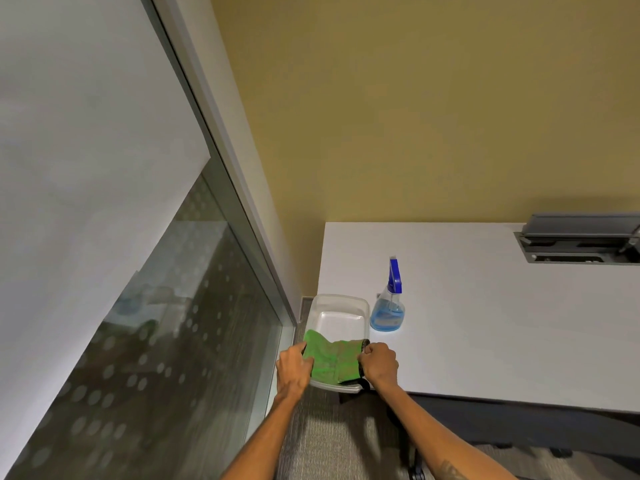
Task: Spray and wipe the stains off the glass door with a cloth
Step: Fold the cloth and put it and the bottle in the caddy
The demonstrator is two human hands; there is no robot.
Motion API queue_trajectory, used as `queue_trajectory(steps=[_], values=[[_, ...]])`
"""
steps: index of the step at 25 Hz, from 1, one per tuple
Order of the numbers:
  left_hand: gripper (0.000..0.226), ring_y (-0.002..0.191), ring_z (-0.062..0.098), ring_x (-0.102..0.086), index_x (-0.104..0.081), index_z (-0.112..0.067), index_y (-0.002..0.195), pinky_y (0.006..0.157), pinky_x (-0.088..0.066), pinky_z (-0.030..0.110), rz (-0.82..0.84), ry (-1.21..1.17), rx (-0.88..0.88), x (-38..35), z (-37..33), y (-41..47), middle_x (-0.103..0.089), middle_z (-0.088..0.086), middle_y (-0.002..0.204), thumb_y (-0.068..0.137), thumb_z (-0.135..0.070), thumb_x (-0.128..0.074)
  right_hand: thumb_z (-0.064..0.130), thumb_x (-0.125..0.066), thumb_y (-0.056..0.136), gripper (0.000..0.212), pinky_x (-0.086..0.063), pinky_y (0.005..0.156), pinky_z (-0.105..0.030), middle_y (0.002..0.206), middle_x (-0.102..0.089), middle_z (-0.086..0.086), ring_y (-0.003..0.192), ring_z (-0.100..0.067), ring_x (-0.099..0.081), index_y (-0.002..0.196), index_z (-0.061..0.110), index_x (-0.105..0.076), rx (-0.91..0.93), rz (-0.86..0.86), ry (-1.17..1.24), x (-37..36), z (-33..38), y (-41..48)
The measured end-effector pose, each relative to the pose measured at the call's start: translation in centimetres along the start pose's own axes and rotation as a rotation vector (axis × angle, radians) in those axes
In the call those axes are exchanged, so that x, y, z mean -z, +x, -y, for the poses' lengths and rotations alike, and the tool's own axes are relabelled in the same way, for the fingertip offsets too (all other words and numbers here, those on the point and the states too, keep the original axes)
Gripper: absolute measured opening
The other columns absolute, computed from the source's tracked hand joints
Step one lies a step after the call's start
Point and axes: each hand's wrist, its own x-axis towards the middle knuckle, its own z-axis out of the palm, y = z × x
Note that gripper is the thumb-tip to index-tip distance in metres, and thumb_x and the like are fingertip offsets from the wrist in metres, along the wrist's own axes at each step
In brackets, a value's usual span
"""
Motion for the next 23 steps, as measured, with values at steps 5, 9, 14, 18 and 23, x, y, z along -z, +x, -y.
queue_trajectory(steps=[5,9,14,18,23], values=[[0.024,0.082,0.014,-0.066,-0.076,-0.011,0.111,0.081,-0.059,0.027,0.033,-0.015,-0.004,-0.3,0.4,0.4,-0.077,0.007,0.102,0.095,-0.003,-0.059,0.013,-0.056,0.097,0.038,-0.039,0.071,-0.029,0.078,-0.064,-0.008,0.089,-0.031,-0.067,0.059,0.016,-0.057,0.046,0.02,-0.07,-0.3,-0.7,0.5],[0.042,0.111,0.024,-0.072,-0.063,-0.012,0.137,0.098,-0.056,0.035,-0.003,-0.057,-0.007,-0.5,0.7,0.1,-0.07,0.011,0.131,0.095,-0.01,-0.066,0.023,-0.061,0.1,0.021,-0.048,0.092,-0.037,0.117,-0.07,-0.013,0.111,-0.035,-0.065,0.113,0.008,-0.069,0.022,-0.156,0.096,1.3,-0.5,1.1],[0.072,0.145,0.026,-0.047,-0.047,-0.01,0.15,0.118,-0.039,0.044,0.015,-0.127,-0.064,-0.6,2.7,-0.5,-0.046,0.008,0.158,0.088,-0.025,-0.078,0.015,-0.074,0.094,0.069,-0.04,0.111,-0.046,0.149,-0.048,-0.019,0.136,-0.037,-0.051,0.151,0.002,-0.038,0.115,-0.289,0.379,5.4,1.1,3.4],[0.106,0.157,0.026,-0.025,-0.023,-0.013,0.161,0.126,-0.026,0.051,0.127,-0.163,-0.036,-1.1,4.3,-1.4,-0.02,0.005,0.17,0.078,-0.03,-0.086,0.016,-0.075,0.093,0.068,-0.043,0.113,-0.051,0.148,-0.054,-0.018,0.134,-0.038,-0.053,0.151,0.002,-0.04,0.191,-0.267,0.438,6.3,2.7,5.3],[0.117,0.159,0.024,-0.014,0.001,-0.013,0.163,0.128,-0.02,0.045,0.191,-0.096,-0.035,-2.8,4.9,-1.9,-0.005,0.003,0.172,0.082,-0.026,-0.083,0.016,-0.067,0.099,0.036,-0.047,0.093,-0.038,0.125,-0.067,-0.02,0.114,-0.041,-0.063,0.131,0.003,-0.056,0.214,-0.306,0.392,6.4,3.1,6.5]])
